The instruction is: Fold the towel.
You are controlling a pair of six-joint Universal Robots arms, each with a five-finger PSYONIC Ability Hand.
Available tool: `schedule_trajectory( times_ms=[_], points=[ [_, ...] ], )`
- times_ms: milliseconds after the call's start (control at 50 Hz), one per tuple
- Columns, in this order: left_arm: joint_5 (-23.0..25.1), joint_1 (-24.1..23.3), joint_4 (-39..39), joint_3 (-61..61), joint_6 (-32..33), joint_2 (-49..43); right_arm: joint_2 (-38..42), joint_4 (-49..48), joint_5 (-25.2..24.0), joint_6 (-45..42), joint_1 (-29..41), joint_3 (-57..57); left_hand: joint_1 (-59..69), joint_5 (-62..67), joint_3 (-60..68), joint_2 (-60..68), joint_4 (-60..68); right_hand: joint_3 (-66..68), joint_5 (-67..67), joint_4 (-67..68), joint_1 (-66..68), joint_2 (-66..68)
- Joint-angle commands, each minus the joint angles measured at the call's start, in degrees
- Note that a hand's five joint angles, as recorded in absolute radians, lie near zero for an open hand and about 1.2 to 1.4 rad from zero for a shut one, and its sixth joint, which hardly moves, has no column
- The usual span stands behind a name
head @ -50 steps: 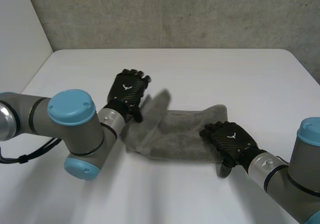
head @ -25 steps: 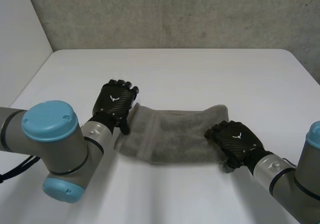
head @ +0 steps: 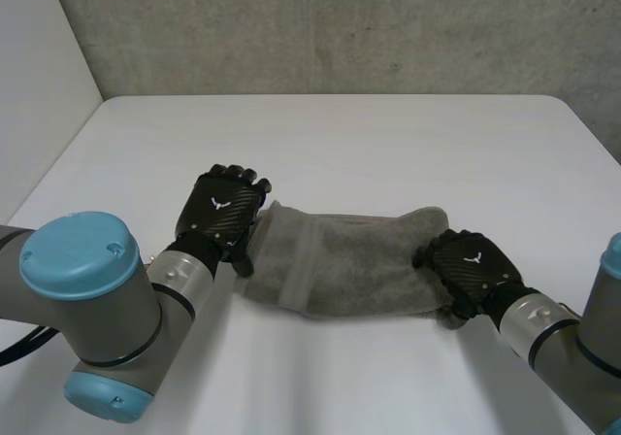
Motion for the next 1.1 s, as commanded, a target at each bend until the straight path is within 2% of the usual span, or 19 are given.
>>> schedule_trajectory(
  times_ms=[20, 120, 400, 560, 740, 780, 840, 860, 900, 1000, 1100],
  points=[
    [0.0, -0.2, 0.1, 0.0, 0.0, -0.2, -5.2, 3.3, -1.3, 0.1, -2.1, 2.6, -3.4, -1.4, -3.0, -3.2, -3.4, -2.5, -2.5, -4.4, -2.4, -4.3],
    [-0.1, -0.2, 0.0, 0.0, -0.2, -0.1, -8.5, 4.1, -3.2, 0.2, -3.0, 4.5, -3.4, -1.4, -3.0, -3.2, -3.4, -2.5, -0.8, -4.4, -0.8, -2.6],
    [-0.1, 0.1, 0.1, -0.5, -0.2, 0.0, -11.5, 3.7, -3.5, 0.1, -3.9, 7.6, -3.4, -1.4, -3.0, -3.2, -3.4, -2.5, 7.6, -4.4, 7.6, 5.8],
    [-0.1, -0.2, 0.1, -0.6, -0.2, 0.0, -10.4, 2.8, -5.6, 0.1, -4.5, 7.6, -3.4, -1.4, -3.0, -3.2, -3.4, -2.5, 7.1, -4.4, 7.1, 5.3],
    [-0.1, -0.3, 0.2, -0.4, -0.3, -0.2, -3.6, -0.3, -5.5, -0.6, -3.7, 4.7, -3.4, -1.4, -3.0, -3.2, -3.4, -2.5, 7.8, -4.4, 7.8, 6.0],
    [-0.1, -0.3, 0.2, -0.4, -0.3, -0.2, -2.5, -0.3, -5.4, -0.7, -3.7, 4.0, -3.4, -1.4, -3.0, -3.2, -3.4, -2.5, 11.3, -4.4, 11.3, 9.5],
    [-0.1, -0.2, 0.2, -0.4, -0.3, -0.2, 0.4, -0.3, -5.3, -0.8, -3.7, 2.1, -3.4, -1.4, -3.0, -3.2, -3.4, -2.5, 33.6, -4.4, 33.6, 31.8],
    [-0.1, -0.2, 0.2, -0.4, -0.3, -0.2, 0.4, -0.3, -5.3, -0.8, -3.7, 2.1, -3.4, -1.4, -3.0, -3.2, -3.4, -2.5, 33.7, -4.4, 33.7, 31.9],
    [-0.1, -0.2, 0.2, -0.4, -0.3, -0.1, 0.7, -0.3, -5.3, -0.8, -4.4, 1.8, -3.4, -1.4, -3.0, -3.2, -3.4, -2.5, 52.9, -4.4, 52.9, 51.1],
    [-0.2, 0.1, 0.1, -0.4, -1.3, 0.4, -0.5, -0.2, -6.1, -0.7, -5.9, 2.5, -3.8, -1.7, -3.0, -3.6, -3.4, -2.5, 53.0, -4.4, 53.0, 51.2],
    [0.1, 1.6, 0.0, -0.6, -5.7, 2.2, -5.9, 1.7, -7.2, -1.8, -12.6, 3.7, -3.8, -1.7, -3.0, -3.6, -3.4, -2.5, 53.0, -4.4, 53.0, 51.2]
  ],
)
